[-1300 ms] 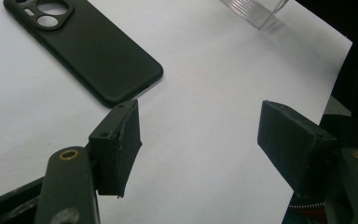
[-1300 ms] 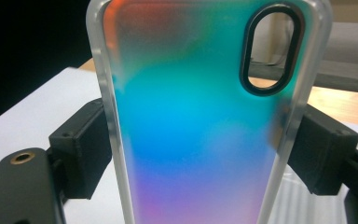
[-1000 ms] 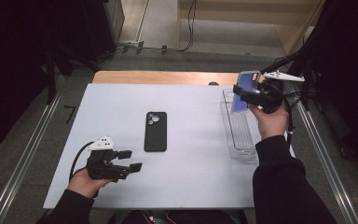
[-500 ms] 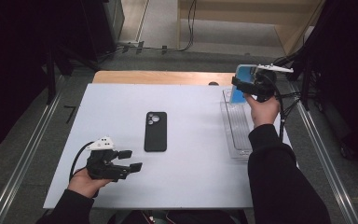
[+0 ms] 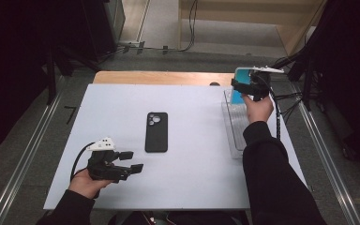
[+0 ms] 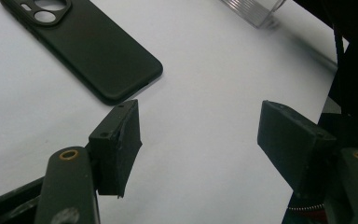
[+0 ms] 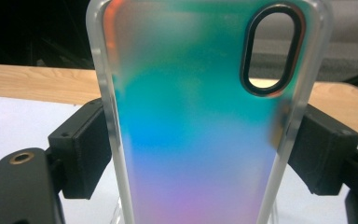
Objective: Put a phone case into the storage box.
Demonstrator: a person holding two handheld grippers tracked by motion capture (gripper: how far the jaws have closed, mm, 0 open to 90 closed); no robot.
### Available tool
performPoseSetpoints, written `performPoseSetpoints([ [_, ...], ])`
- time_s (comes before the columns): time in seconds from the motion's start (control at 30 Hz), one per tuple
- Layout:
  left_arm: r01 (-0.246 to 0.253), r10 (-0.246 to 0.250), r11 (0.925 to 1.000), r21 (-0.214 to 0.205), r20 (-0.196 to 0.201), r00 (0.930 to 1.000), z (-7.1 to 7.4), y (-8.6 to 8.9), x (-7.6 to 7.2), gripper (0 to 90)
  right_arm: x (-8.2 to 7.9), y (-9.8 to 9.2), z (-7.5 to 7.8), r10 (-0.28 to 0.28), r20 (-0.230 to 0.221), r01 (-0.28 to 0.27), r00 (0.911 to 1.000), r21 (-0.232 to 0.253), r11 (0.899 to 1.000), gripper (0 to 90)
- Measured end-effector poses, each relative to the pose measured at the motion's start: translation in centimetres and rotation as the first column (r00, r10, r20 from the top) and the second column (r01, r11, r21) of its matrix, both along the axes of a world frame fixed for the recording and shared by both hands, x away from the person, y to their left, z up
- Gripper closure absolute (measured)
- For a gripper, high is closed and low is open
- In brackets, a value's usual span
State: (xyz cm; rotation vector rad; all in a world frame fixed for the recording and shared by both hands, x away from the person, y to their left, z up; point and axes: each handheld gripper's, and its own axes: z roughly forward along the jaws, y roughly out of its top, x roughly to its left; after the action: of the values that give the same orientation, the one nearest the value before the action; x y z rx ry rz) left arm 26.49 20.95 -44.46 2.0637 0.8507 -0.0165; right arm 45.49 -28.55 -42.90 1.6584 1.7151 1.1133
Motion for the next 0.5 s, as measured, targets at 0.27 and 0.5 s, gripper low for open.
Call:
performPoseSetpoints([
  [0.27, 0.005, -0.005, 1.0, 0.002, -0.002, 1.0, -0.1, -0.1, 0.0, 30.5, 0.7, 0.6, -0.9, -0.012, 0.003, 0.012, 0.9999, -0.031, 0.999, 14.5],
  [0.5, 0.006, -0.006, 1.0, 0.002, -0.005, 1.0, -0.2, -0.1, 0.0, 30.5, 1.1, 0.9, -1.7, -0.016, -0.029, 0.015, 0.9995, -0.042, 0.999, 14.4],
])
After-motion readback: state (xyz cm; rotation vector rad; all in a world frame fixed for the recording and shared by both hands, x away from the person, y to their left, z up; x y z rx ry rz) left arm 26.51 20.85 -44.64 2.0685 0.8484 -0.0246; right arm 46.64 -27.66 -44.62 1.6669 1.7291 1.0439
